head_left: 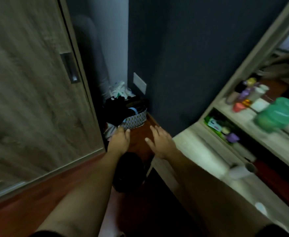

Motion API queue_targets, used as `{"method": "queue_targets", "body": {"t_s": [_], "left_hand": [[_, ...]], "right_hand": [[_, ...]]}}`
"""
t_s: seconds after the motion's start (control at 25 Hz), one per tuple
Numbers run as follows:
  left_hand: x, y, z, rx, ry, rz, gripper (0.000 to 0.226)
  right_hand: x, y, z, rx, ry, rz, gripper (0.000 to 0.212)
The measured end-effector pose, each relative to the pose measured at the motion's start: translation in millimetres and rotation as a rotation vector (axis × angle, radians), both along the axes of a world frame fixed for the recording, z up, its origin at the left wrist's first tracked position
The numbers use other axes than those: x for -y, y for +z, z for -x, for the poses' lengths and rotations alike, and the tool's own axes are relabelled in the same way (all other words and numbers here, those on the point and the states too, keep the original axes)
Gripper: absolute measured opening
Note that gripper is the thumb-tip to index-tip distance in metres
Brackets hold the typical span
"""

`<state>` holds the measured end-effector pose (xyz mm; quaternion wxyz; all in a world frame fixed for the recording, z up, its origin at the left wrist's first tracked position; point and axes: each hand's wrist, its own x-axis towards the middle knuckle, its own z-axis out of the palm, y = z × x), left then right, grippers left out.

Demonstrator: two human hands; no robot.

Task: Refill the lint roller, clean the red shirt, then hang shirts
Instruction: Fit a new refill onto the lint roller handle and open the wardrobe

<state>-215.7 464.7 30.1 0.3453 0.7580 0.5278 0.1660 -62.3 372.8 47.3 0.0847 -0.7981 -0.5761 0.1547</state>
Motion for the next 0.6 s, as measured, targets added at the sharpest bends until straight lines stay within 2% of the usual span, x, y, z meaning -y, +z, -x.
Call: {"method": "queue_targets", "body": {"t_s": [0.28,0.6], "left_hand": [[116,41,-86,-0.044,-0.146,-0.05,0.047],[306,15,-161,-0.044,-0.204,-0.022,0.052]], "right_hand": [[125,56,-90,0.132,-0.059,-0.067,0.063],[297,65,-206,0.183,0.016,-0.138,0.062]]}}
